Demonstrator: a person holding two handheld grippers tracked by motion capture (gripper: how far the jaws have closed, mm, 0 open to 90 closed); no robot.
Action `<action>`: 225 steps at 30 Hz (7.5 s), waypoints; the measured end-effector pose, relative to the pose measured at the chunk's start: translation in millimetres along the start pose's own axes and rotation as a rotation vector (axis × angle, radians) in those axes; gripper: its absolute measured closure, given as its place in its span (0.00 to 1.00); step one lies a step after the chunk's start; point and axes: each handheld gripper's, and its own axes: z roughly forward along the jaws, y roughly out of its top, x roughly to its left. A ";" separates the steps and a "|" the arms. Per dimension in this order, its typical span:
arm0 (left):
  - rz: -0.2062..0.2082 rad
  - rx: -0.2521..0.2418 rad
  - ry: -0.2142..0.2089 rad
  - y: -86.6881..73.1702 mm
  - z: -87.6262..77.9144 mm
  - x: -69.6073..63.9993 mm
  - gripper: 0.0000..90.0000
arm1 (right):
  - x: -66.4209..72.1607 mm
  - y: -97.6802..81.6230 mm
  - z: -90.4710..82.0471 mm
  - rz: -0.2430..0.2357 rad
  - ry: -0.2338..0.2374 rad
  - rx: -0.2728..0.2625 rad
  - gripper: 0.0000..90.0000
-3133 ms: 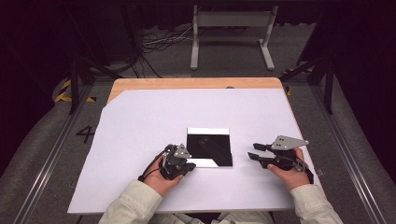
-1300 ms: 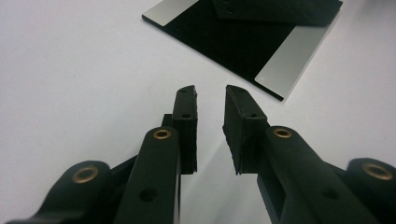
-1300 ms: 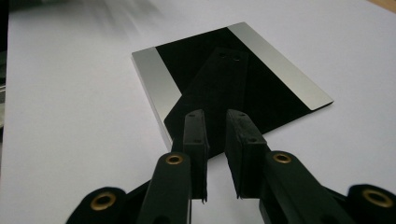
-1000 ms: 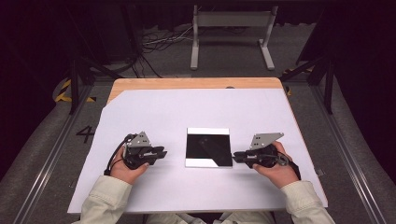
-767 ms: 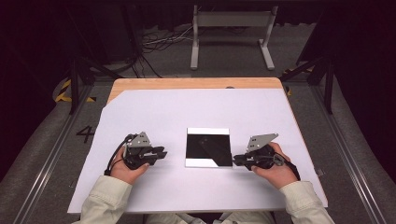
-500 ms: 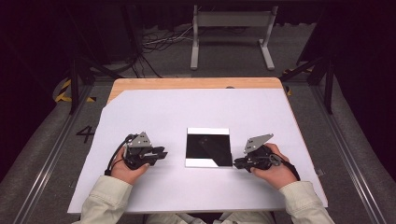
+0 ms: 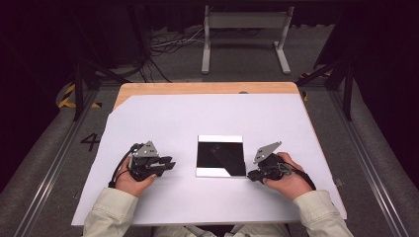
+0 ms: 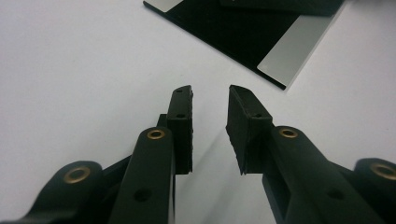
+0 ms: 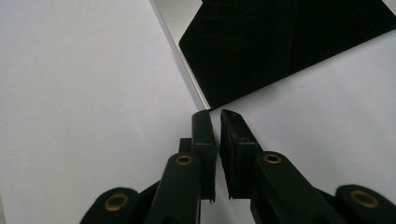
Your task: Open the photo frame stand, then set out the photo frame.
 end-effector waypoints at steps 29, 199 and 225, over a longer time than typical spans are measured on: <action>-0.008 0.009 0.000 -2.4 -0.7 0.0 0.78 | 3.6 16.4 8.4 0.020 -0.024 0.117 0.97; -0.004 0.041 -0.023 -0.8 14.1 -2.1 0.70 | -38.0 38.1 6.6 0.630 0.179 -0.300 0.47; -0.007 0.046 -0.022 -1.0 15.2 -2.7 0.69 | -36.3 45.5 16.1 0.686 0.224 -0.275 0.54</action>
